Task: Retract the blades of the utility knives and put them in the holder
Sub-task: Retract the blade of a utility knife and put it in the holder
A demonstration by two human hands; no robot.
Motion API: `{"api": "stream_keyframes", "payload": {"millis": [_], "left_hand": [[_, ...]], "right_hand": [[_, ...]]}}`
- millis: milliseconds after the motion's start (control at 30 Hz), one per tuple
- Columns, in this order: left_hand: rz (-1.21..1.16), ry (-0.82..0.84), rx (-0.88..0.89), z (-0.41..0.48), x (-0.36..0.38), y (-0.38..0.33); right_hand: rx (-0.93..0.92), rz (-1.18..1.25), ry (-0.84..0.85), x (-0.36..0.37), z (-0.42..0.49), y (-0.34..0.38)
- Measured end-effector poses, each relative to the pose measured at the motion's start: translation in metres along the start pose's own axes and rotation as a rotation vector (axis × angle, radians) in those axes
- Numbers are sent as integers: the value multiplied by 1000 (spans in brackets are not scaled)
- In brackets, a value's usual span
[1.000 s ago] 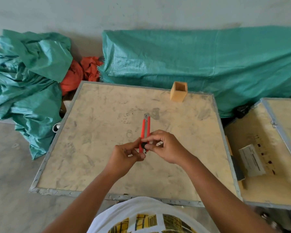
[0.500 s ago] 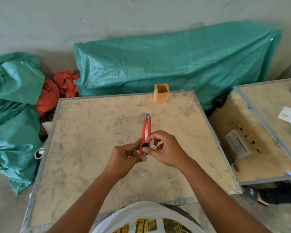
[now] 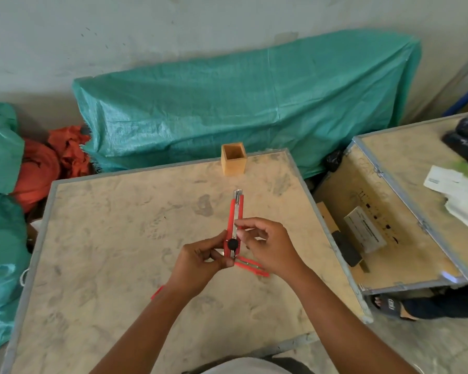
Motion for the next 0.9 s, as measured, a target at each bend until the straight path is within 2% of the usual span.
{"api": "stream_keyframes", "payload": {"millis": [167, 400, 700, 900], "left_hand": [[99, -43, 38, 58, 9, -15], [285, -77, 191, 175, 5, -48], [278, -114, 54, 321, -12, -30], [500, -46, -79, 374, -4, 14]], "right_hand": [[-8, -34, 8, -28, 62, 7], [-84, -90, 17, -61, 179, 24], [-154, -72, -34, -75, 330, 9], [-318, -288, -93, -69, 373, -23]]}}
Point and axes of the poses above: each hand's wrist, its own z-axis towards the middle knuckle, its own x-axis out of the palm, y = z × x, the point moved 8 cm from there along z, towards the middle knuckle, and after that the axes turned 14 degrees about z, right-handed, at the moved point
